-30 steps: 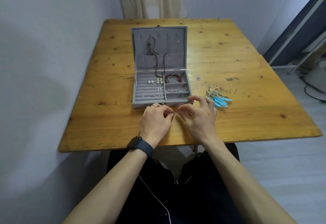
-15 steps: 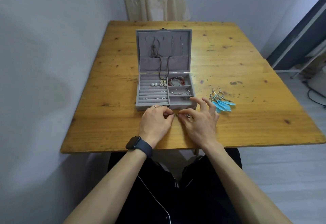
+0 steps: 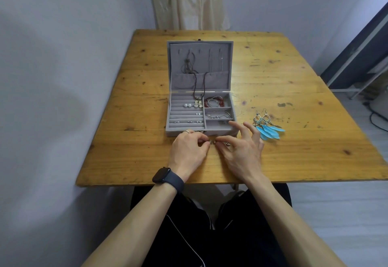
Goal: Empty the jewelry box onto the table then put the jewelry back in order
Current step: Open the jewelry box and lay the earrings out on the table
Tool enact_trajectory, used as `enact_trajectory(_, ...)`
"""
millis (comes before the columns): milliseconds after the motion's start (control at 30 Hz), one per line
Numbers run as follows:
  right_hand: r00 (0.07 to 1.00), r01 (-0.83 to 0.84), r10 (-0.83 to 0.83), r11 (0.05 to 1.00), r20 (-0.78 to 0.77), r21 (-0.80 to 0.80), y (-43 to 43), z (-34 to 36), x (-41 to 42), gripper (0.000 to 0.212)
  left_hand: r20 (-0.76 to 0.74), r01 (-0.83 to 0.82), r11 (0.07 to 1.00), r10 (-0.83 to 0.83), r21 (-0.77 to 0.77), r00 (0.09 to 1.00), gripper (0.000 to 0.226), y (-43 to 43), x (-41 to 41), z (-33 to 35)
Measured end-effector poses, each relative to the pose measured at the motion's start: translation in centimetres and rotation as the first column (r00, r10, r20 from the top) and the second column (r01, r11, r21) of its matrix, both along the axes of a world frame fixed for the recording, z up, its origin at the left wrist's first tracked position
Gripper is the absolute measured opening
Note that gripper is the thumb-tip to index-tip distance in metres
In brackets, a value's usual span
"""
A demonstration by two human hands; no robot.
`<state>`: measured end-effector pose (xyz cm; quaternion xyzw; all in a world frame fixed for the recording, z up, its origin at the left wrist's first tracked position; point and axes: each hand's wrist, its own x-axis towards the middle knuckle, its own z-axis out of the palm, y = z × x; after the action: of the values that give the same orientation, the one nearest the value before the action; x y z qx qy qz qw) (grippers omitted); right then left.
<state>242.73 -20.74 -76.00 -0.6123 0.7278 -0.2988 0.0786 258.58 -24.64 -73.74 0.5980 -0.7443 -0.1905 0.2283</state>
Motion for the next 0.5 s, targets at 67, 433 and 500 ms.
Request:
enact_trajectory(67,1.0,-0.009,0.009,1.0,-0.001,0.006,0.0,0.0,0.0,0.01,-0.002,-0.003,1.0,0.003,0.005,1.0,0.019,0.0,-0.1,0.0)
enact_trajectory(433,0.996,-0.012,0.031,0.979,0.087,-0.204,-0.7,1.6,-0.4,0.012,-0.095,0.031,0.998,-0.036,-0.058,0.995,0.011,-1.4,2.7,2.4)
enact_trajectory(500,0.995,-0.015,0.038,0.975,0.096,-0.223,-2.0,2.8,-0.2,0.011,-0.107,-0.004,0.994,-0.008,-0.109,0.994,0.01,-3.4,3.5,3.3)
